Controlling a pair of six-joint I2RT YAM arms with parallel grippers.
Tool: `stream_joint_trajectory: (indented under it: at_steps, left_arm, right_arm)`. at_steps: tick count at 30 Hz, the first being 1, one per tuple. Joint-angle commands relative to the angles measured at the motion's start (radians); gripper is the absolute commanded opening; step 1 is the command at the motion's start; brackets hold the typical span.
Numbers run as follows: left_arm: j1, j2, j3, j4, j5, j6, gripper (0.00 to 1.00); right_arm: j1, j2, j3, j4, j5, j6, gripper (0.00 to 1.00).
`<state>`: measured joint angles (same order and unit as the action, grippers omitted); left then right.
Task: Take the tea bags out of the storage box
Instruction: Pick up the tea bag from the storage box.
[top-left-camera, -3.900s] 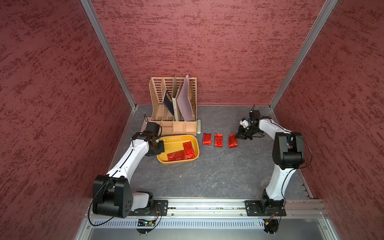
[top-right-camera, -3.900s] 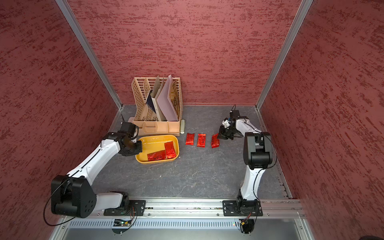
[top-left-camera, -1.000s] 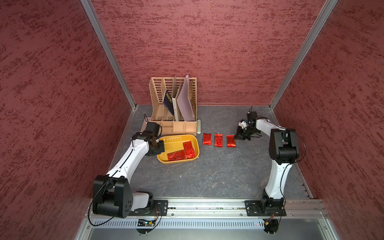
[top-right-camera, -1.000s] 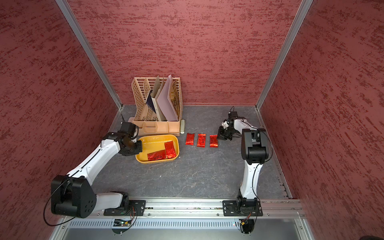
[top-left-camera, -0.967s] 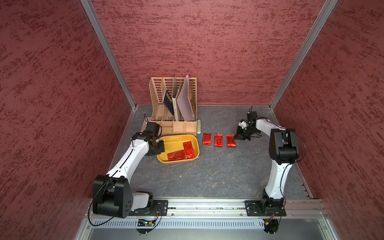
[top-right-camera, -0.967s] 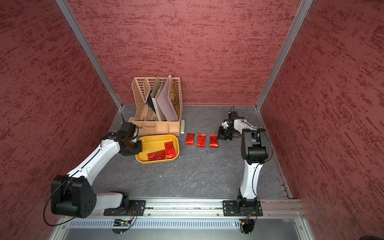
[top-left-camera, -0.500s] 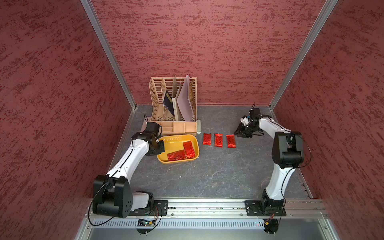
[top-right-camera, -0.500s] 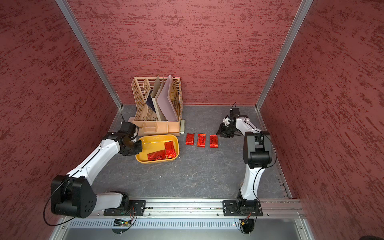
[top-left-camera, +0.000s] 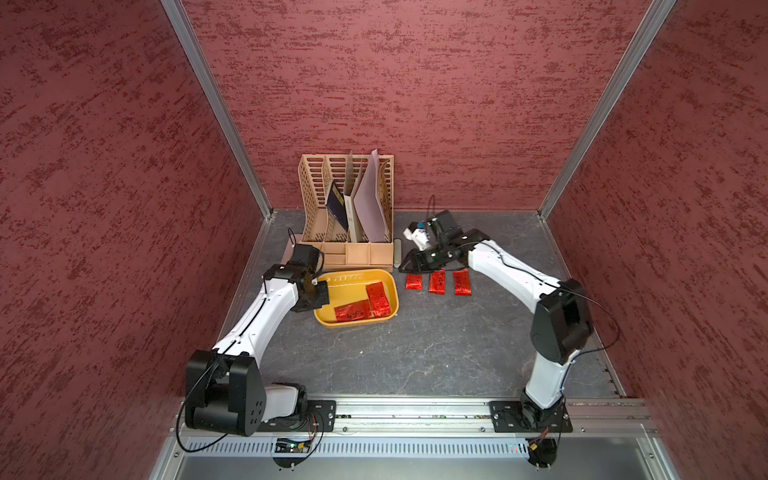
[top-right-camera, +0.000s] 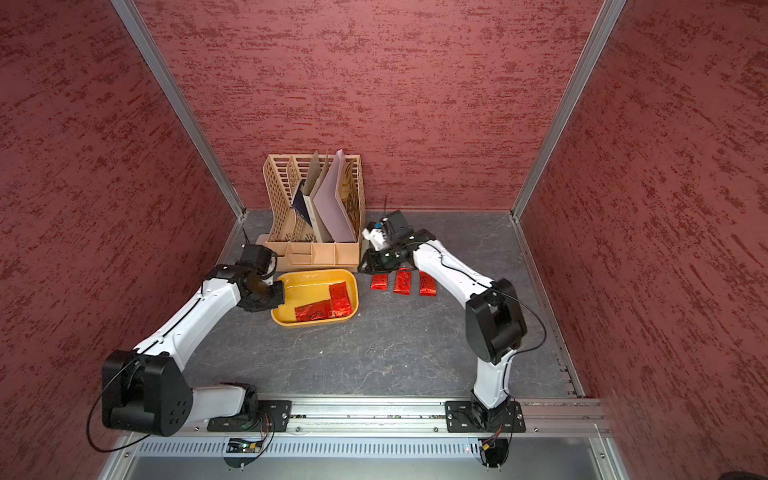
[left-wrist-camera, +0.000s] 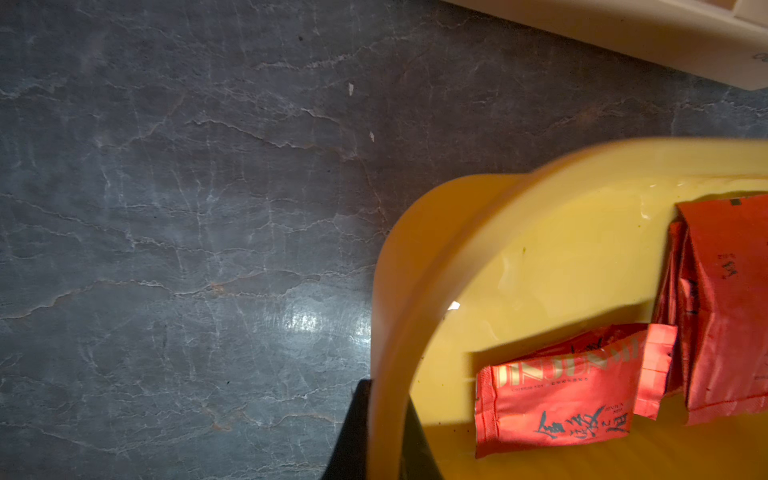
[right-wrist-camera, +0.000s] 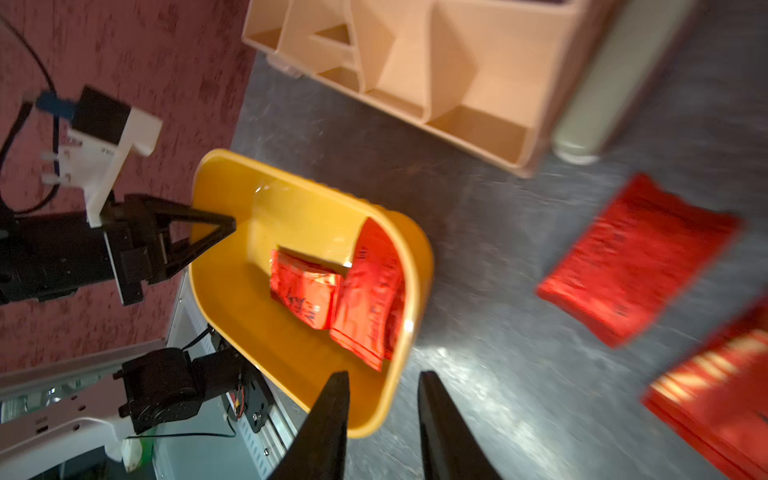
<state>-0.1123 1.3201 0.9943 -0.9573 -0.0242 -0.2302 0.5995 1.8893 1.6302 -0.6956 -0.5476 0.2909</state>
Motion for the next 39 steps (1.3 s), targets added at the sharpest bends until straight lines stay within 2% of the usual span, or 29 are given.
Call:
stream_joint_trajectory:
  at_steps: [1,8,11,16,20,22,26,34,37,39]
  left_arm:
    - [-0.003,-0.021,-0.002,0.023,0.013,-0.001,0.00]
    - [-0.004,-0.019,-0.001,0.025,0.017,-0.001,0.00]
    - [-0.005,-0.019,-0.002,0.025,0.018,-0.001,0.00]
    - [-0.003,-0.021,-0.002,0.026,0.019,-0.001,0.00]
    - [-0.004,-0.019,-0.002,0.026,0.022,-0.001,0.00]
    - [-0.004,-0.019,-0.002,0.025,0.022,-0.001,0.00]
    - [-0.004,-0.019,-0.003,0.025,0.022,0.000,0.00]
    - [-0.005,-0.021,-0.004,0.026,0.024,-0.001,0.00]
    - [-0.006,-0.022,-0.003,0.026,0.024,-0.001,0.00]
    - [-0.004,-0.022,-0.002,0.026,0.024,-0.001,0.00]
  right_arm:
    - [0.099,0.076,0.109,-0.114,0.153,0.042,0.34]
    - [0.240,0.242,0.329,-0.319,0.419,0.060,0.34]
    - [0.262,0.276,0.368,-0.374,0.506,0.078,0.35]
    - [0.266,0.290,0.370,-0.398,0.572,0.095,0.40]
    - [0.267,0.312,0.376,-0.402,0.566,0.100,0.41]
    - [0.266,0.334,0.379,-0.390,0.547,0.103,0.45]
    - [0.266,0.375,0.390,-0.369,0.459,0.113,0.46]
    - [0.267,0.368,0.379,-0.272,0.314,0.131,0.45]
    - [0.272,0.337,0.355,-0.201,0.251,0.079,0.45]
    - [0.277,0.331,0.357,-0.184,0.256,0.029,0.45]
